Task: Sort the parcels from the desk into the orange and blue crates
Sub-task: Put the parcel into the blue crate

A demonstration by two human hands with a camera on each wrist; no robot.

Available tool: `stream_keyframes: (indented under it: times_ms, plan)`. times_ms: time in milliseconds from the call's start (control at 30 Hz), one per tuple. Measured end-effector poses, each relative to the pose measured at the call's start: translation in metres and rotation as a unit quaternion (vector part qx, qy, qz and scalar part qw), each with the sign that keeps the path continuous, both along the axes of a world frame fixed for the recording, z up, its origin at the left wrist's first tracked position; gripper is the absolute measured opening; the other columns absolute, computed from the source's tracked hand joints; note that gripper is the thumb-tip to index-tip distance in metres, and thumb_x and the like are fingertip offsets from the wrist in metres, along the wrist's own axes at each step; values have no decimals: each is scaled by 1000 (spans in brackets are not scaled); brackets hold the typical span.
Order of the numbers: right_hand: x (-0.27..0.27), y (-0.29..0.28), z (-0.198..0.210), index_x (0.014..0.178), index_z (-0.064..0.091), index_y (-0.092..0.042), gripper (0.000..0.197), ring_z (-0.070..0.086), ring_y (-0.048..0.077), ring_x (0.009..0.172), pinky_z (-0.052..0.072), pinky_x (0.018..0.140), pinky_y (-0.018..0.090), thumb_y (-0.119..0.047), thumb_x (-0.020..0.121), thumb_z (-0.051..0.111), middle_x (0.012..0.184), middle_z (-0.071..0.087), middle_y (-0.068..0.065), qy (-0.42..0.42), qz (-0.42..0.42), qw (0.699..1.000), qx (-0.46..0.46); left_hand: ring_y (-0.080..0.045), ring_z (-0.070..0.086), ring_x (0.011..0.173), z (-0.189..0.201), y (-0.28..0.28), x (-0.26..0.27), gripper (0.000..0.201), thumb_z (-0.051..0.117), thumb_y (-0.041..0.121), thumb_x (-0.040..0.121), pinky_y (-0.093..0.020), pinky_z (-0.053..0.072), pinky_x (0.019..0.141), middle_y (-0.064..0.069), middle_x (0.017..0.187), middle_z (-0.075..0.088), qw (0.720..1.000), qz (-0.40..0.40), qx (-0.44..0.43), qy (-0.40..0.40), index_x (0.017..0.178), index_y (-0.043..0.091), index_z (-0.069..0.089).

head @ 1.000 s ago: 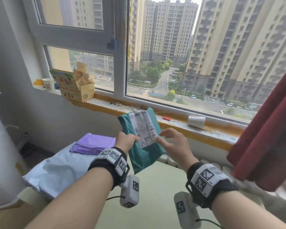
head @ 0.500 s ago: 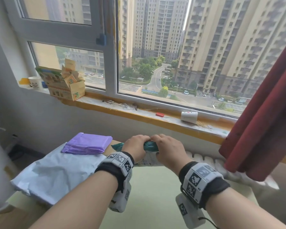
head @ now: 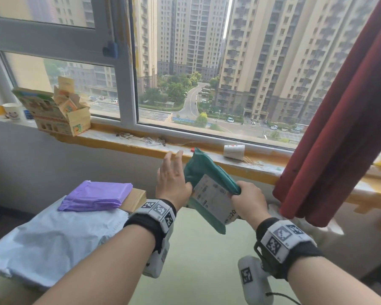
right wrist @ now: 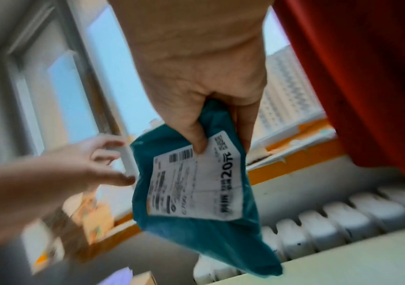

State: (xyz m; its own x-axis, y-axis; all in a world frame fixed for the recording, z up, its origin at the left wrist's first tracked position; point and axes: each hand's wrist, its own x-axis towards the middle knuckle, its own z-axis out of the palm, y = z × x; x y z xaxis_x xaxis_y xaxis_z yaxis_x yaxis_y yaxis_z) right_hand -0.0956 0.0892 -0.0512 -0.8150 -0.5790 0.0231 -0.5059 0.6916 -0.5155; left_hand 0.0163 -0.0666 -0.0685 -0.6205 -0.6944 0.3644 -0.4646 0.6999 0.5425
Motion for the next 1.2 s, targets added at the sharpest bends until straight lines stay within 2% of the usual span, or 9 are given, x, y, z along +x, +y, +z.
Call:
stream_keyframes:
  times_ms: [100,167,233,333,400,533,767,867,1200]
  plan:
    - [-8,12,-1,85,64,-21,18,68,35,89,58,80,55,-9,93,54,92,72,12,-157,-60,972,-165,-26,24,143,-5,5,-12,107,72,45,79,-49,28,114,-8,156,16,980,11,197,38,153,23,-1]
    - [-9,17,-2,92,65,-15,13,70,37,92,59,80,55,-5,95,58,97,72,16,-268,-89,925,-254,-29,37,137,-4,12,-20,115,76,56,71,-53,32,111,-11,152,32,922,-11,381,71,153,17,5]
    - [-8,21,0,100,64,-11,10,71,31,84,62,65,42,-3,95,60,97,73,14,-351,-89,882,-301,-29,56,119,-2,21,-25,92,79,50,71,-53,41,105,-10,133,57,839,-60,525,127,141,8,37]
    - [-11,28,-3,106,63,-9,14,72,27,84,61,65,37,-8,93,66,100,74,13,-380,-75,873,-296,-29,65,102,4,25,-27,48,80,24,76,-52,49,96,-10,109,70,803,-99,565,163,117,10,59]
    - [-13,32,-7,110,65,-12,25,72,23,89,61,77,37,-14,87,74,100,75,7,-349,-53,900,-256,-28,67,100,3,23,-26,51,83,16,73,-49,53,91,-8,107,71,809,-107,555,162,117,10,58]
    - [-11,36,-10,107,64,-20,33,68,11,87,53,61,23,-17,79,82,99,72,-4,-297,-33,915,-273,-23,66,99,-1,27,-25,51,84,16,71,-45,54,88,-3,107,70,845,-122,506,124,114,15,57]
    - [-19,58,-24,112,62,-17,44,69,20,95,57,77,39,-21,75,86,105,72,-2,-265,-79,919,-282,-14,66,89,0,60,-29,45,83,21,74,-29,51,68,0,106,70,870,-115,466,109,111,17,57]
    - [-24,85,-25,110,63,-20,43,69,22,98,56,89,48,-22,74,87,106,73,-3,-252,-101,921,-280,-17,65,93,2,85,-41,47,84,18,72,-32,52,74,-1,106,69,872,-128,462,98,110,15,57]
    - [-53,226,-12,94,58,-29,30,67,21,98,57,90,45,-16,80,81,100,70,-6,-221,-148,921,-286,-19,66,92,5,211,-96,46,84,14,71,-31,53,73,-4,103,69,858,-202,467,68,109,11,58]
